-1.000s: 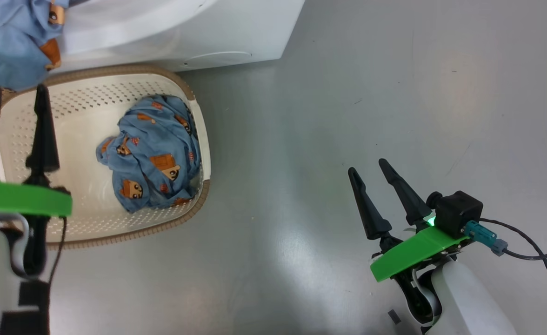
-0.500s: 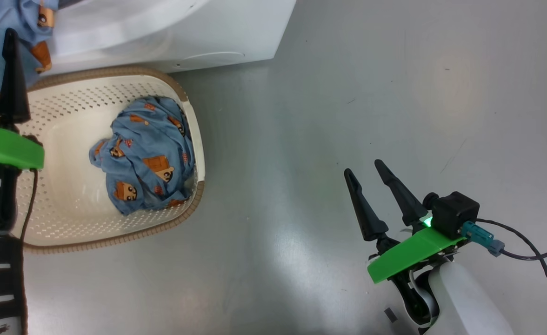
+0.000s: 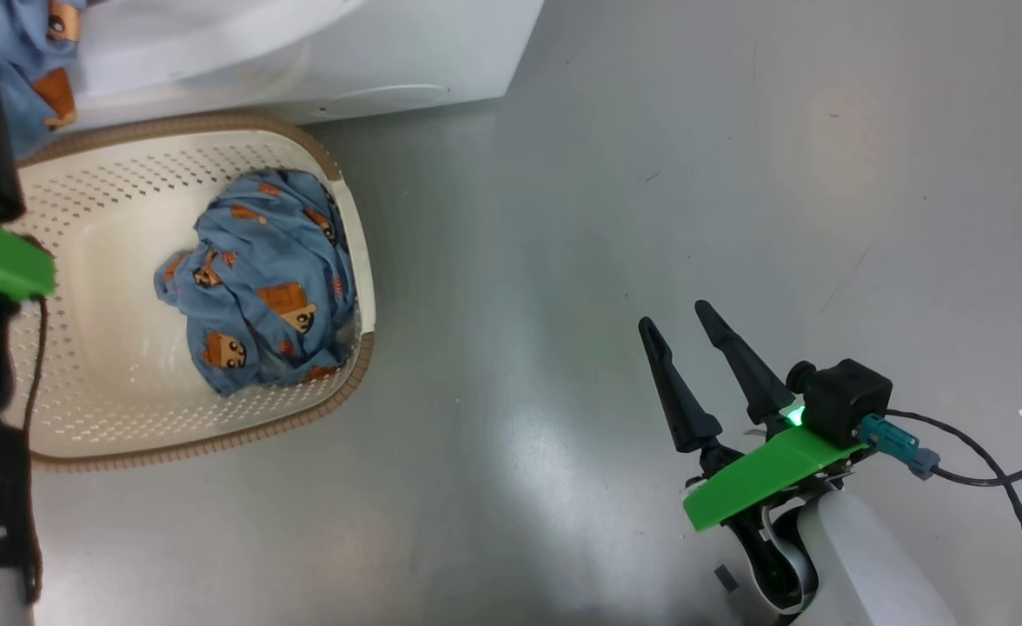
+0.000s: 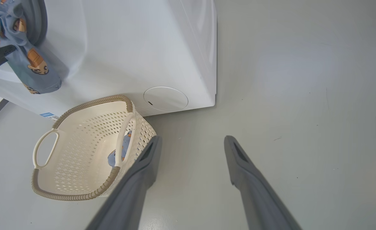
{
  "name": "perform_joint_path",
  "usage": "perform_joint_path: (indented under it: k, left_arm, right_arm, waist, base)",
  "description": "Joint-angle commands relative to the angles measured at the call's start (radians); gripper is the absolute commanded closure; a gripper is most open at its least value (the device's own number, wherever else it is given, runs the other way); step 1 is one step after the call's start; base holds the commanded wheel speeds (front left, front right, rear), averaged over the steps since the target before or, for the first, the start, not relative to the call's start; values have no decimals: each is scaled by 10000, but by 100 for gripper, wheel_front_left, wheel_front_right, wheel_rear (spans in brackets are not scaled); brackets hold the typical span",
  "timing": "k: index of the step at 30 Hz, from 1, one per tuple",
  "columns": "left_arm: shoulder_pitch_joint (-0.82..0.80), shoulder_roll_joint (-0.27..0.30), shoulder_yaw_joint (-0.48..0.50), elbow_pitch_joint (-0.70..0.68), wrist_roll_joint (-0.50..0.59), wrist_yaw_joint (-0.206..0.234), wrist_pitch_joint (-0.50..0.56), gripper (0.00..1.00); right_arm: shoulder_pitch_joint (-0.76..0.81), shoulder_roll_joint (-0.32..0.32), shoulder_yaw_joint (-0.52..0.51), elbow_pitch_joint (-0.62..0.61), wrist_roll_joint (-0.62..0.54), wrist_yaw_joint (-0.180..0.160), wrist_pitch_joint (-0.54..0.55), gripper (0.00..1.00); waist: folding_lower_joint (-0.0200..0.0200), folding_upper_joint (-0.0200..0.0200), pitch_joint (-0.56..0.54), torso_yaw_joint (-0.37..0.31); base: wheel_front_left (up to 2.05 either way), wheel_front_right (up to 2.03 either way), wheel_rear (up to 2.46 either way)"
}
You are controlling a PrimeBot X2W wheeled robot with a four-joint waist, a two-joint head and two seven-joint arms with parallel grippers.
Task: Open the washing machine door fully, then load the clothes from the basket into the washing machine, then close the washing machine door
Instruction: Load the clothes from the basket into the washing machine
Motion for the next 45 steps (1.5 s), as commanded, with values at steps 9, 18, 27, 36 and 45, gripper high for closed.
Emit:
perform_joint_path:
  k: [9, 18, 27, 36, 45]
  left_arm:
    - [-822, 448, 86, 594, -680, -395, 117, 0]
    - [-1355, 577, -493, 621, -876, -625, -153, 100]
    - [-1787, 535, -1197, -629, -1066, -704, -650, 100]
    - [-2962, 887, -1569, -466, -707, -672, -336, 100]
    - [-4925, 1372, -1994, 798, -510, -696, 13, 100]
  right_arm:
    - [75, 82, 349, -99, 216, 16, -48, 0]
    - [13, 82, 359, 1, 268, 16, -48, 0]
    - [93, 82, 358, 40, 335, 16, -48, 0]
    - [18, 82, 490, -4, 397, 16, -48, 0]
    - [-86, 82, 514, -34, 324, 16, -48, 0]
  waist:
    - [0, -1, 112, -60]
    - [0, -1, 63, -51]
    - [0, -1, -87, -17]
    - [0, -1, 163, -148]
    - [0, -1, 811, -407]
  base:
    - [0, 0, 0]
    - [0, 0, 0]
    - [0, 0, 0]
    - [0, 0, 0]
    - [0, 0, 0]
